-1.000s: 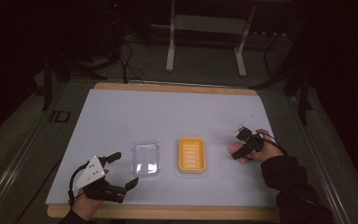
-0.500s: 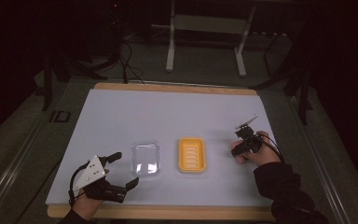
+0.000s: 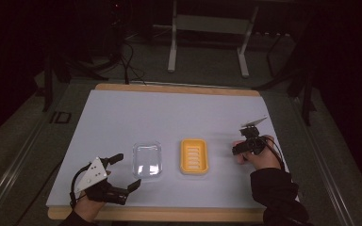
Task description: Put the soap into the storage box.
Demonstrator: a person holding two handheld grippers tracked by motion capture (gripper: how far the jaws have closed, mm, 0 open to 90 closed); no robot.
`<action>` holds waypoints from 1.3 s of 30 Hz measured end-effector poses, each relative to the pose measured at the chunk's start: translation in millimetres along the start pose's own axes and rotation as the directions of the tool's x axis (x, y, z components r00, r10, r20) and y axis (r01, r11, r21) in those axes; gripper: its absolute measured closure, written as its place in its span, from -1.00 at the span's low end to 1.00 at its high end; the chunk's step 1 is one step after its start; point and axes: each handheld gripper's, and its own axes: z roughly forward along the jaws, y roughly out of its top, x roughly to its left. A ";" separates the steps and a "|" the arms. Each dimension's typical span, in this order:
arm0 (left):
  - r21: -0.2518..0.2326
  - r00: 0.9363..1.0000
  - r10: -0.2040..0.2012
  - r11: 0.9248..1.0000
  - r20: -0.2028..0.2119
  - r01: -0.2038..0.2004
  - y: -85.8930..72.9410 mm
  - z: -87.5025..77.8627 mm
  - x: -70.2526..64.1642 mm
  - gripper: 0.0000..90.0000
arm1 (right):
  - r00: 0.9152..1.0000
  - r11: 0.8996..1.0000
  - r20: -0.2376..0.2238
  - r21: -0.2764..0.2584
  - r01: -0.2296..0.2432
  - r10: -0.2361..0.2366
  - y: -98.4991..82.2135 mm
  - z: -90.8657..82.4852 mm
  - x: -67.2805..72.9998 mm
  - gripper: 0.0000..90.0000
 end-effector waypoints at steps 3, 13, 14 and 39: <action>0.000 1.000 -0.001 1.000 -0.003 0.001 0.0 0.0 0.0 -1.00 | 1.000 1.000 0.004 0.002 -0.003 0.003 -0.1 -1.2 5.7 -0.17; 0.002 1.000 0.001 1.000 0.006 -0.001 0.1 2.0 -0.8 -1.00 | 0.997 1.000 0.077 -0.004 -0.019 0.019 2.4 1.3 26.0 -0.17; 0.002 1.000 0.002 1.000 0.008 -0.002 0.3 2.0 -0.9 -1.00 | 0.997 1.000 0.075 -0.002 -0.024 0.024 2.7 2.1 28.7 -0.17; -0.012 1.000 -0.005 1.000 0.019 0.005 2.9 4.3 -0.5 -1.00 | 0.997 0.999 0.079 -0.038 -0.004 0.007 39.1 -30.2 89.4 -0.17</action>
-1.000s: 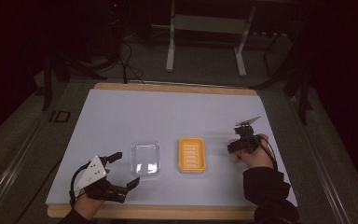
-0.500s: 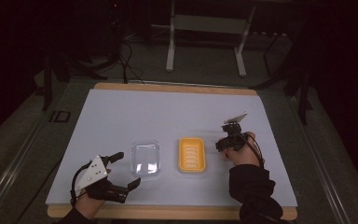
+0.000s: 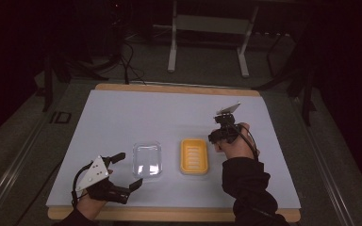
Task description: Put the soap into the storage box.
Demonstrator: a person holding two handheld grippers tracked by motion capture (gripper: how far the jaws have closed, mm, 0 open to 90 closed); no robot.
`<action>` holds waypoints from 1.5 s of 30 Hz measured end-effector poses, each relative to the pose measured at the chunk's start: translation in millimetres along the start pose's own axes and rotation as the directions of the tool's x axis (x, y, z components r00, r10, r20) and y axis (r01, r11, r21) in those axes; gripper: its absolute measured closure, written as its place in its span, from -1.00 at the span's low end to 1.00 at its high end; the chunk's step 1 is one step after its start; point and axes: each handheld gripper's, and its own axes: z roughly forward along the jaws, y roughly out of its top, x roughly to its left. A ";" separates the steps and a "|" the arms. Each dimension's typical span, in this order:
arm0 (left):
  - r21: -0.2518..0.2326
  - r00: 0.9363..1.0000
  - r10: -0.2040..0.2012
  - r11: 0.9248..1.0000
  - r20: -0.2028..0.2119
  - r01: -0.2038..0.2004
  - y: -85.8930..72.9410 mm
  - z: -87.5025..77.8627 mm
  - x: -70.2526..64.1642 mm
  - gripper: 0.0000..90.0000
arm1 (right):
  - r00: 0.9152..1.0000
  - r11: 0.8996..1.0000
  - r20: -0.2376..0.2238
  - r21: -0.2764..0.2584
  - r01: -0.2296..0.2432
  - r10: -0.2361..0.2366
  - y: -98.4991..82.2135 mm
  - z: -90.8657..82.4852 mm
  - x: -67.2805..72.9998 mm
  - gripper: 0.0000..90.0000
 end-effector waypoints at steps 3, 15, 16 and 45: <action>0.001 1.000 0.001 1.000 0.000 -0.001 0.0 -0.2 -0.2 -1.00 | 1.000 1.000 0.011 -0.014 0.009 -0.009 2.4 -4.0 4.9 -0.17; 0.024 1.000 0.022 0.999 -0.011 -0.022 -0.5 1.8 -1.4 -1.00 | 0.997 0.998 -0.061 -0.041 0.044 -0.047 9.7 -12.4 46.4 -0.17; 0.024 1.000 0.022 0.999 -0.011 -0.022 -0.5 1.8 -1.4 -1.00 | 0.997 0.998 -0.069 -0.041 0.041 -0.043 9.3 -11.3 49.4 -0.17; 0.043 0.999 0.045 0.998 0.008 -0.045 -1.1 4.0 -2.4 -1.00 | 0.991 0.996 -0.130 0.084 0.022 -0.011 -14.8 62.3 76.6 -0.18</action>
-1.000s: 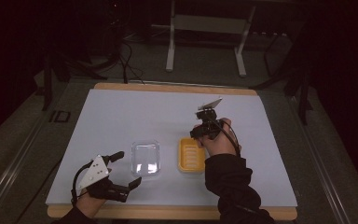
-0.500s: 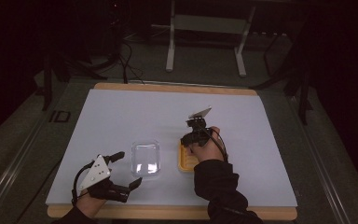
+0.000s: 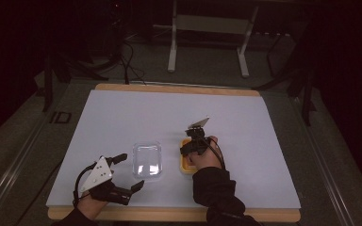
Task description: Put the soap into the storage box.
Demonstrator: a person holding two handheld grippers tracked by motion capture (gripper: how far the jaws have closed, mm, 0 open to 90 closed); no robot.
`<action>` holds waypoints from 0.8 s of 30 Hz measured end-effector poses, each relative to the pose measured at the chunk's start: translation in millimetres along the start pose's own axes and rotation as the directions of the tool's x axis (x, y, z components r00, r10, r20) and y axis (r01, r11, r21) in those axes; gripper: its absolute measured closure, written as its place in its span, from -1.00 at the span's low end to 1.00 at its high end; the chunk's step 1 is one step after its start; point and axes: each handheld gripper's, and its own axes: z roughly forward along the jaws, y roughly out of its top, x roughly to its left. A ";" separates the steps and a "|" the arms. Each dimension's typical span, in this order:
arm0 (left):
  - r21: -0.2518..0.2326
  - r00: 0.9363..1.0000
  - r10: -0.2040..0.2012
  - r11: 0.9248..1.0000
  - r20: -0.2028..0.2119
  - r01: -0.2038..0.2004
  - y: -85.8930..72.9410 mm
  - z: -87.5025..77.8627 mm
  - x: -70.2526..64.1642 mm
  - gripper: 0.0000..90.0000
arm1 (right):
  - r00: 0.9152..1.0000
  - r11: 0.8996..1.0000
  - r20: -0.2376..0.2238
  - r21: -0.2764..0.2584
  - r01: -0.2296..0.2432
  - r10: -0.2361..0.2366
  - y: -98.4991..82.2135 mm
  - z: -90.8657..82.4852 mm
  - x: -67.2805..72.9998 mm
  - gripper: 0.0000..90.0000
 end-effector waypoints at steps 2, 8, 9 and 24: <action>0.001 1.000 -0.001 1.000 0.004 0.001 0.0 0.0 0.0 -1.00 | 1.000 1.000 0.001 0.008 0.010 -0.010 -0.9 2.0 0.0 -0.18; 0.002 1.000 0.003 1.000 0.016 -0.003 0.0 0.5 -0.6 -1.00 | 0.999 0.999 -0.001 0.018 0.032 -0.032 -1.0 1.0 1.6 -0.19; 0.002 1.000 0.002 1.000 0.014 -0.002 0.1 0.5 -0.6 -1.00 | 0.999 0.999 -0.002 0.017 0.034 -0.034 -1.0 0.4 1.6 -0.20; 0.010 1.000 0.007 1.000 0.018 -0.007 -0.2 1.2 -0.4 -1.00 | 0.995 0.993 -0.008 -0.059 0.098 -0.099 6.9 -30.7 1.0 -0.56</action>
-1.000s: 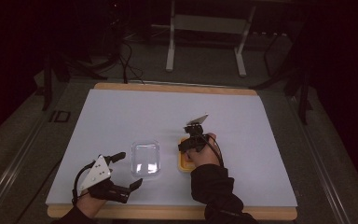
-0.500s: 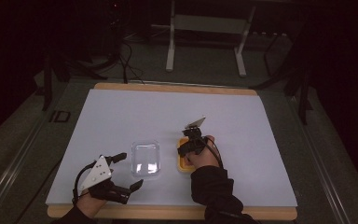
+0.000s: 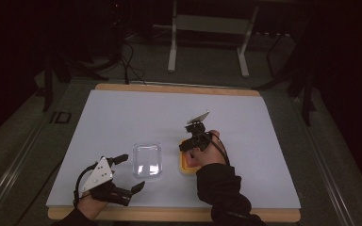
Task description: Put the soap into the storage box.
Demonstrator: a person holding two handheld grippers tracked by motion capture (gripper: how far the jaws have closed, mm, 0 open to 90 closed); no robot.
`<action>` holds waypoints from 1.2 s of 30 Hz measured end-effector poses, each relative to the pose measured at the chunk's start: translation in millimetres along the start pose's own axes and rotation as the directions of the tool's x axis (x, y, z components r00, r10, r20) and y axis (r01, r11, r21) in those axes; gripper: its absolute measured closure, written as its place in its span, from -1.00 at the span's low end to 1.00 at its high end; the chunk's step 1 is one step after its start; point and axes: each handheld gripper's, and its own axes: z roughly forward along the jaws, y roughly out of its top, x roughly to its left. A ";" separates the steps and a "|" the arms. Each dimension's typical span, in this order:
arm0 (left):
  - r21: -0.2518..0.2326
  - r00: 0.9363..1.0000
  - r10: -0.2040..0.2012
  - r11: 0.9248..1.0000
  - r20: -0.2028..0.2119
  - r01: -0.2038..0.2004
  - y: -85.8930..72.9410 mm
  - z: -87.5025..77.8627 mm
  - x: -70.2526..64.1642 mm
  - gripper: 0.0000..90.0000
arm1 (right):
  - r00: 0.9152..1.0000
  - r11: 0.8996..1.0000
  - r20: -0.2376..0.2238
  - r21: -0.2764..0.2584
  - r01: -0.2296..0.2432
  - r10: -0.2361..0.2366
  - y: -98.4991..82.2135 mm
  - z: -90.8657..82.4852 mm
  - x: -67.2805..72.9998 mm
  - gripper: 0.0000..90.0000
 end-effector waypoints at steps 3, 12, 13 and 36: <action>0.006 1.000 0.001 1.000 0.003 -0.001 -0.1 0.8 0.3 -1.00 | 0.999 1.000 -0.041 -0.025 0.009 -0.010 2.9 -8.1 -5.9 -0.69; 0.023 1.000 0.011 1.000 0.009 -0.011 -0.8 3.1 -0.2 -1.00 | 0.994 0.996 -0.069 -0.034 0.081 -0.084 4.4 -14.3 -16.0 -0.70; 0.024 1.000 0.012 1.000 0.009 -0.012 -0.9 3.3 -0.1 -1.00 | 0.994 0.995 -0.069 -0.041 0.087 -0.090 4.2 -15.0 -17.5 -0.70; 0.043 1.000 0.015 0.999 0.022 -0.016 -2.5 7.9 0.9 -1.00 | 0.980 0.987 -0.130 -0.086 0.138 -0.148 -30.2 -25.4 -76.6 -0.71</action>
